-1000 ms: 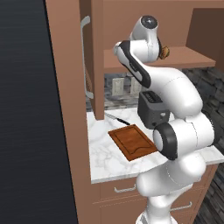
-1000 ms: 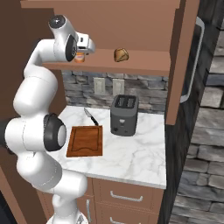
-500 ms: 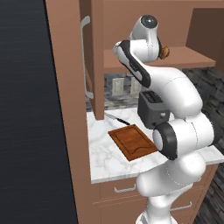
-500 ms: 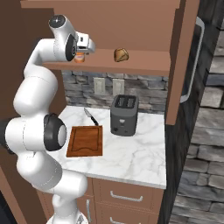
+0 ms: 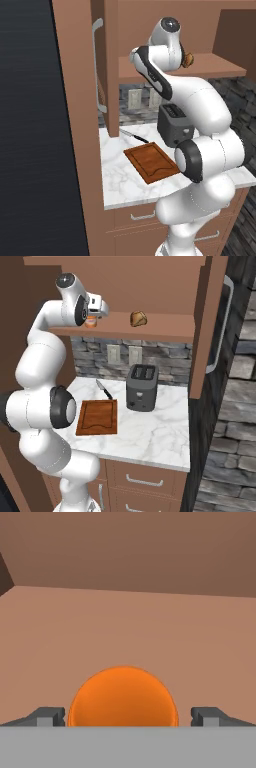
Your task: Pick the bread, place it on the cutting board, pick the jam, place it on the counter, and close the cabinet.
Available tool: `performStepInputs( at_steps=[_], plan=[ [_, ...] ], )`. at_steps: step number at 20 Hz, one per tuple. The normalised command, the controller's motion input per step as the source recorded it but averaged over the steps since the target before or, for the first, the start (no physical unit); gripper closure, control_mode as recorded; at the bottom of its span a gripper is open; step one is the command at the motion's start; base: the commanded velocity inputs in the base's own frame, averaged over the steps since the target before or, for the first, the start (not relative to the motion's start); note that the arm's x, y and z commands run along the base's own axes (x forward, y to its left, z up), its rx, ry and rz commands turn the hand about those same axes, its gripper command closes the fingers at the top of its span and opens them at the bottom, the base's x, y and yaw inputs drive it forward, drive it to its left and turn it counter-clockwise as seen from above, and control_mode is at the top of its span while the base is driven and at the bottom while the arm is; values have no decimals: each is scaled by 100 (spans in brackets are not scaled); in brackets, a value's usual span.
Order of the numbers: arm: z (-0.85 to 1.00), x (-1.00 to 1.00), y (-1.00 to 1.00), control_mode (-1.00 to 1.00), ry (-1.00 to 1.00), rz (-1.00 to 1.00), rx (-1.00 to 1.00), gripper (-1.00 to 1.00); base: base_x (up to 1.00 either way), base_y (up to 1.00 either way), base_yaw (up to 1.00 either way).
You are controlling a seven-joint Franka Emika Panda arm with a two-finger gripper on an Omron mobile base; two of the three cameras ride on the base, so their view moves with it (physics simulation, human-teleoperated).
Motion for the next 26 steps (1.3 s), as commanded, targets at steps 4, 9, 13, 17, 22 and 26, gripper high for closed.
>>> performStepInputs(
  at_steps=[4,9,13,17,22,26],
  plan=[
    [0,0,0,-100,6,0,0,-100,0,0,0],
    [0,0,0,-100,8,0,0,-100,0,0,0],
    [0,0,0,-100,7,0,0,100,0,0,0],
    [0,0,0,-100,6,0,0,100,0,0,0],
    [0,0,0,-100,1,1,0,100,0,0,0],
    [0,-10,0,-100,0,1,0,100,0,0,0]
  ],
)
